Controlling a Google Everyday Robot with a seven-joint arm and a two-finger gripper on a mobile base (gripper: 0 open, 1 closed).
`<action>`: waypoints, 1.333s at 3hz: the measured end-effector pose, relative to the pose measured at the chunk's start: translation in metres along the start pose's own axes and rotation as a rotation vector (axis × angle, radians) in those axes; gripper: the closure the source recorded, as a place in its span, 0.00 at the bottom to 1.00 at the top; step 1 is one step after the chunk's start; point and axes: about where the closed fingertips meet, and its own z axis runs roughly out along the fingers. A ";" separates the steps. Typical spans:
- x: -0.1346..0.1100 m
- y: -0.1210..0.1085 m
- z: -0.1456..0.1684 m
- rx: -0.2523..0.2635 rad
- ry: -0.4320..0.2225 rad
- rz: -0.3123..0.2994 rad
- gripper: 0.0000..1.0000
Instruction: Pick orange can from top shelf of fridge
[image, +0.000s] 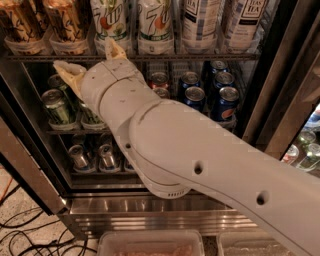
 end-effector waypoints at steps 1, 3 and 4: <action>-0.003 0.002 0.002 -0.014 -0.016 0.008 0.35; -0.001 0.001 0.022 -0.032 -0.047 0.036 0.26; 0.002 -0.001 0.034 -0.031 -0.058 0.056 0.26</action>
Offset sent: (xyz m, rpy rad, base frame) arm 0.0172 0.0091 0.0021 0.0669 -0.0166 0.0445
